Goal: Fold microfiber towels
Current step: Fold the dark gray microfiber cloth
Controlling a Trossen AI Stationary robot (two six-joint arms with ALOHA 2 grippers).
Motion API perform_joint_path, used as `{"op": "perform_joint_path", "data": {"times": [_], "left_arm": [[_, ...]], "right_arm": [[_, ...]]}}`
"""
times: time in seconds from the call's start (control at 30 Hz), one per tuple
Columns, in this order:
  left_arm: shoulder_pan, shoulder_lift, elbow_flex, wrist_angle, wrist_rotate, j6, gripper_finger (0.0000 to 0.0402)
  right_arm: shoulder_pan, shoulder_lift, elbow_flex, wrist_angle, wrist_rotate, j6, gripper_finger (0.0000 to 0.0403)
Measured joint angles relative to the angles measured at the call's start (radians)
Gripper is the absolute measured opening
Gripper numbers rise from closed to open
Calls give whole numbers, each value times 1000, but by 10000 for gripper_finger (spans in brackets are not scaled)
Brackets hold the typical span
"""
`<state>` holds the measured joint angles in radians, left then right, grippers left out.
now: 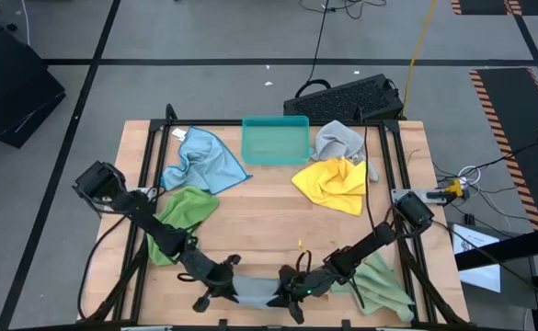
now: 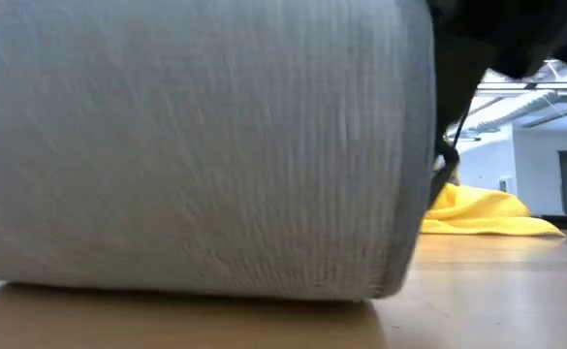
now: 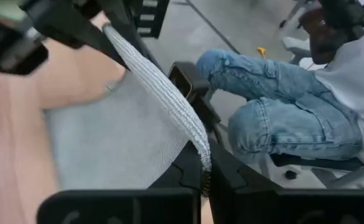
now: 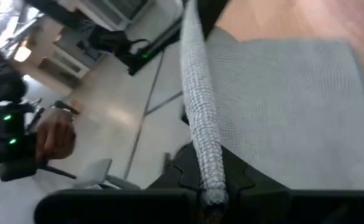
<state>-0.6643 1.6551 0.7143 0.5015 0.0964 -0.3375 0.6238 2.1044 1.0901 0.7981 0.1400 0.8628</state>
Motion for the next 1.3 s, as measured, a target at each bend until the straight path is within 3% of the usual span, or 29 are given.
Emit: {"op": "perform_joint_path", "data": {"times": [0.17, 0.4, 0.7, 1.0, 1.17, 1.3], "left_arm": [[23, -6, 0, -65, -66, 14, 20], [60, -13, -1, -84, -36, 37, 6], [57, -164, -1, -107, -62, 138, 9], [91, -249, -1, -232, -231, 206, 14], [175, -250, -1, -274, -317, 255, 7], [254, -250, -1, -308, -328, 249, 16]], "right_arm": [[5, 0, 7, -17, 32, -6, 11], [6, 1, 7, -43, 67, 7, 11], [0, -82, 8, -61, 124, -147, 11], [-52, -243, 8, -382, 173, -248, 11], [-127, -333, 8, -594, 172, -303, 11], [-187, -392, 8, -766, 177, -326, 11]]}}
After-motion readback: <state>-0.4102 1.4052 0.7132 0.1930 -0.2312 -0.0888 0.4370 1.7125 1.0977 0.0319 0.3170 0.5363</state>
